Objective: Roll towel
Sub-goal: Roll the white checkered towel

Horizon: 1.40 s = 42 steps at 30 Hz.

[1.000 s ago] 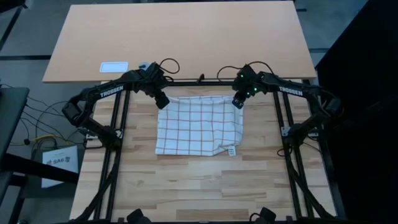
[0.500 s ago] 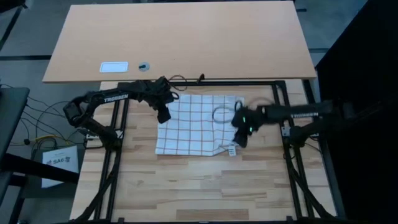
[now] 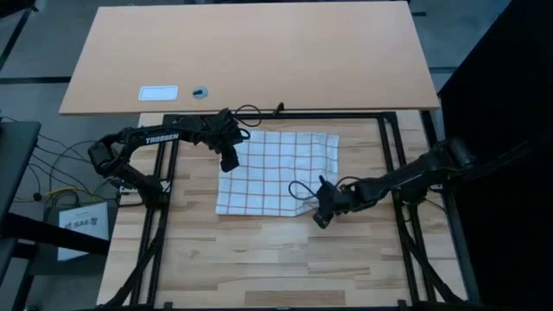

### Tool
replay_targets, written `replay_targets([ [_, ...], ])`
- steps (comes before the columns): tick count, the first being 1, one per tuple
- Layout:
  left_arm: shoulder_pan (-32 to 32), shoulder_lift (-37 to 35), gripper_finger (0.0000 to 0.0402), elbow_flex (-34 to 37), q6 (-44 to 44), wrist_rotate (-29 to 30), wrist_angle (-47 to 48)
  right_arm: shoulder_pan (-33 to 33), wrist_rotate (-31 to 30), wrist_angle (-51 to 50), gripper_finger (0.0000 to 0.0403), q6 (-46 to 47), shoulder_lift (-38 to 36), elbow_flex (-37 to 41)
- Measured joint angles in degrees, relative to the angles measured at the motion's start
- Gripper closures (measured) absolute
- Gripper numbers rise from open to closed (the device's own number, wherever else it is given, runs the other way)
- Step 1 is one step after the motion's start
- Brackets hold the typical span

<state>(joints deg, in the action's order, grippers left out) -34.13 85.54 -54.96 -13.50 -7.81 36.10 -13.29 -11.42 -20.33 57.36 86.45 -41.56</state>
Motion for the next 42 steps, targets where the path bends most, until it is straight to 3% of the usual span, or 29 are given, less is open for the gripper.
replay_targets([
  [16, 0.0, 0.0, 0.0267, 0.0, 1.0, -0.1, 0.9, 6.1, -5.4, 1.7, 0.0234, 3.1, 2.1, 0.0],
  [23, 0.0, 0.0, 0.0267, 0.0, 1.3, -0.2, 1.1, 6.6, -6.4, 6.5, 0.0236, 2.0, 7.4, -0.2],
  [26, 0.0, 0.0, 0.0267, 0.0, 1.3, -0.3, 1.0, 6.6, -6.6, 7.3, 0.0267, 2.0, 7.7, -0.3],
  [31, 0.0, 0.0, 0.0267, 0.0, 1.2, -0.3, 0.7, 4.7, -4.2, 5.6, 0.0383, 2.1, 4.9, 0.0],
  [37, 0.5, 0.9, 0.0267, 0.0, -0.3, -0.3, 0.6, 3.9, -4.4, 3.8, 0.0399, 2.6, 3.9, 0.0],
  [42, 3.3, 5.7, 0.0267, 0.0, -3.5, -0.8, 1.7, 4.1, -4.4, 3.9, 0.0401, 2.4, 3.9, 0.0],
])
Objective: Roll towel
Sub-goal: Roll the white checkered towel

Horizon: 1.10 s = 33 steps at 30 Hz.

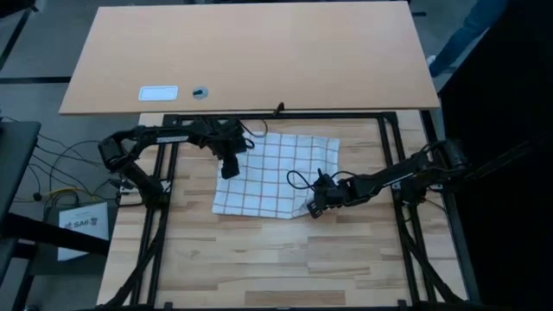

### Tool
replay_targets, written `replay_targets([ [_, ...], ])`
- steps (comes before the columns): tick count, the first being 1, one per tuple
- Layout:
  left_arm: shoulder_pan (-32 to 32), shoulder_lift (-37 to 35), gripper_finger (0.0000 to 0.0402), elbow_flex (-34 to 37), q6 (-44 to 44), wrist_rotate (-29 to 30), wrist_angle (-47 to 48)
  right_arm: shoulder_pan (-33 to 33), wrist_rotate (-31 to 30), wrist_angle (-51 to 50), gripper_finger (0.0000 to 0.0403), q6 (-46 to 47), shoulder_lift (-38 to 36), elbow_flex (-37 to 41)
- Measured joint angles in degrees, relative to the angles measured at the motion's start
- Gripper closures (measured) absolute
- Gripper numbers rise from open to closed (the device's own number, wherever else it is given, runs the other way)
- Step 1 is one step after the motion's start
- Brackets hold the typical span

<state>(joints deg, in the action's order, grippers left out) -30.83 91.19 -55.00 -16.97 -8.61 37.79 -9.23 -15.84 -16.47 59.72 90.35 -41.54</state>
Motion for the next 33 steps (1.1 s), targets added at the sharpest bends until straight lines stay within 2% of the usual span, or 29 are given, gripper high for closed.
replay_targets([
  [6, 2.5, 6.8, 0.0267, 0.0, -2.2, 8.6, -1.7, -0.1, 0.5, 0.2, 0.0401, -0.2, 0.0, 0.0],
  [10, 1.2, 9.0, 0.0267, -0.3, -2.0, 8.4, -3.6, -0.8, 1.0, 0.3, 0.0402, -0.1, 0.0, 0.0],
  [21, -2.3, 9.5, 0.0267, -0.1, -2.0, 6.1, -4.6, -9.2, 9.2, 0.1, 0.0402, 3.6, -2.2, -0.1],
  [29, -2.6, 9.5, 0.0267, -0.1, -2.3, 5.9, -4.7, -12.0, 14.1, -2.9, 0.0403, -2.6, -10.4, -0.1],
  [33, -2.6, 9.6, 0.0267, -0.1, -2.3, 5.9, -4.4, -13.0, 16.0, -6.1, 0.0403, -4.7, -12.3, -0.1],
])
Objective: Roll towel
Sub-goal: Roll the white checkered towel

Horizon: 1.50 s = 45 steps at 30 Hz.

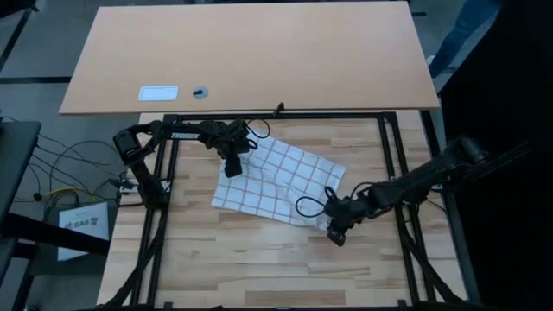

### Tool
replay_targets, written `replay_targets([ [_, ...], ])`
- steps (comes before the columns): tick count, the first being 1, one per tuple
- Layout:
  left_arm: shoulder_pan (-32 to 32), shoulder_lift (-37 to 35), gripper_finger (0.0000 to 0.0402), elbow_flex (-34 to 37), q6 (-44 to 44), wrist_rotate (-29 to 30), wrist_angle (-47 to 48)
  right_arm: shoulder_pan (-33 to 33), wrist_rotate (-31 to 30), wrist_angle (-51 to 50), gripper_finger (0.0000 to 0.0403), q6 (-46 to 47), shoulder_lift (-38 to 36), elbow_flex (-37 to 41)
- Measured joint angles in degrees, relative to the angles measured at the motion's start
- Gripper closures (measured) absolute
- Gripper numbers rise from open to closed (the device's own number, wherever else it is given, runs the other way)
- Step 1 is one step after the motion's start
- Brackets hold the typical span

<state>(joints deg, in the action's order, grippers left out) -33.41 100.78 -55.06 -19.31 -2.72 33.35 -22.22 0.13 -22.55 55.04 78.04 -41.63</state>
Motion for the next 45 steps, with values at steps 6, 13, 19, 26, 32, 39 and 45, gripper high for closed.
replay_targets([
  [6, 0.0, 0.0, 0.0267, 0.0, 0.3, 0.0, 0.1, -0.9, 0.2, -4.6, 0.0403, 0.6, 0.0, 1.1],
  [13, 0.1, 0.1, 0.0267, 0.1, 0.6, -0.2, 0.7, -2.4, 1.1, 0.8, 0.0373, 6.7, -0.1, 2.3],
  [19, 1.8, 0.1, 0.0267, -4.8, -0.3, -3.1, 19.2, -2.6, 5.4, 6.4, 0.0318, 9.8, -2.0, 2.3],
  [26, 7.7, -9.1, 0.0267, -5.3, 1.4, -7.2, 27.4, -1.0, -1.2, -1.2, 0.0295, 5.9, -2.6, 2.2],
  [32, 9.0, -17.4, 0.0267, -5.3, 7.8, 0.0, 16.6, 6.7, -8.3, -2.3, 0.0295, -5.0, -2.6, 2.2],
  [39, 9.2, -21.8, 0.0267, -5.3, 15.5, -0.4, 21.8, 13.3, 10.9, -9.6, 0.0295, -18.9, -4.2, 2.2],
  [45, 9.4, -21.8, 0.0267, -5.3, 19.0, 0.0, 23.5, 7.3, 8.8, -12.7, 0.0294, -28.3, -7.4, 2.2],
])
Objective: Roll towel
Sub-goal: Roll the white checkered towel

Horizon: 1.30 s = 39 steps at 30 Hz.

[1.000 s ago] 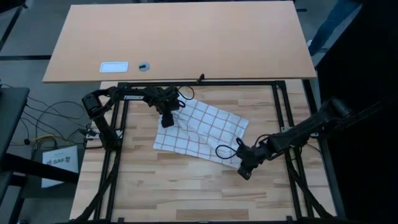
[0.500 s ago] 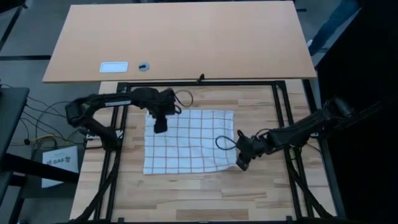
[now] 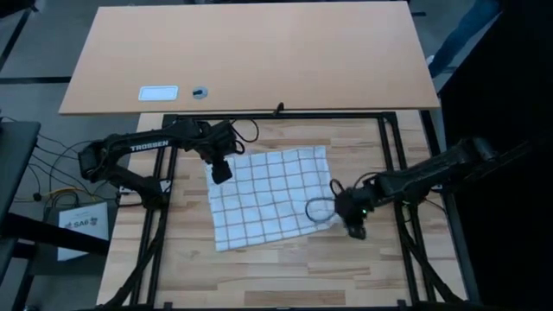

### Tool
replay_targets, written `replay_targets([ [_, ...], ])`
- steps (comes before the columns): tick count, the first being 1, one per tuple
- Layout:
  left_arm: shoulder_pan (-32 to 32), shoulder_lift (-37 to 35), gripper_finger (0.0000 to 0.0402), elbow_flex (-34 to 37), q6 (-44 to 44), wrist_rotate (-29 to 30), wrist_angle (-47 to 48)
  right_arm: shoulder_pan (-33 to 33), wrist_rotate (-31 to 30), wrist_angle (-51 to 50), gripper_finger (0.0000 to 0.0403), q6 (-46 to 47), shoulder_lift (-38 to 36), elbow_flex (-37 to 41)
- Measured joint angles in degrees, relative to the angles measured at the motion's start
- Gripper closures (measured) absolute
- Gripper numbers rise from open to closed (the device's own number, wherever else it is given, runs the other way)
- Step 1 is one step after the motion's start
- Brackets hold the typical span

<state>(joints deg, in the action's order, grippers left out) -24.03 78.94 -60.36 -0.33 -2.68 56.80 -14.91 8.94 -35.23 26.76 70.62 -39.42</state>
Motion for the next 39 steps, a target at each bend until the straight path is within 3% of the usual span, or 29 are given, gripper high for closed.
replay_targets([
  [2, 0.0, 0.0, 0.0267, 0.0, 1.5, 0.1, -2.1, 3.9, -8.8, 2.6, 0.0294, 0.0, -1.0, 0.0],
  [4, 0.0, 0.0, 0.0267, 0.0, 2.6, 0.1, -3.1, 8.9, -11.5, 6.3, 0.0294, -0.3, -2.4, 0.0],
  [8, 0.0, 0.0, 0.0267, 0.0, 2.1, 0.1, -1.9, 14.9, -6.1, 8.1, 0.0294, -4.8, -5.0, 0.0],
  [14, 1.2, 0.0, 0.0267, 0.0, 5.2, -2.5, 0.8, 21.6, -6.0, 11.9, 0.0294, -8.7, -4.7, 0.0],
  [18, 6.6, -0.1, 0.0267, 2.8, 9.0, -7.5, 1.3, 26.9, -6.1, 11.6, 0.0294, -9.2, 0.0, 0.1],
  [29, 26.2, -0.1, 0.0267, 10.9, 23.5, -7.5, -6.4, 33.0, -6.0, 22.5, 0.0294, -12.1, 14.0, -0.1],
  [39, 33.2, -0.1, 0.0267, 20.4, 36.2, -6.5, -15.4, 35.2, -5.6, 22.4, 0.0294, -12.2, 21.9, -3.1],
])
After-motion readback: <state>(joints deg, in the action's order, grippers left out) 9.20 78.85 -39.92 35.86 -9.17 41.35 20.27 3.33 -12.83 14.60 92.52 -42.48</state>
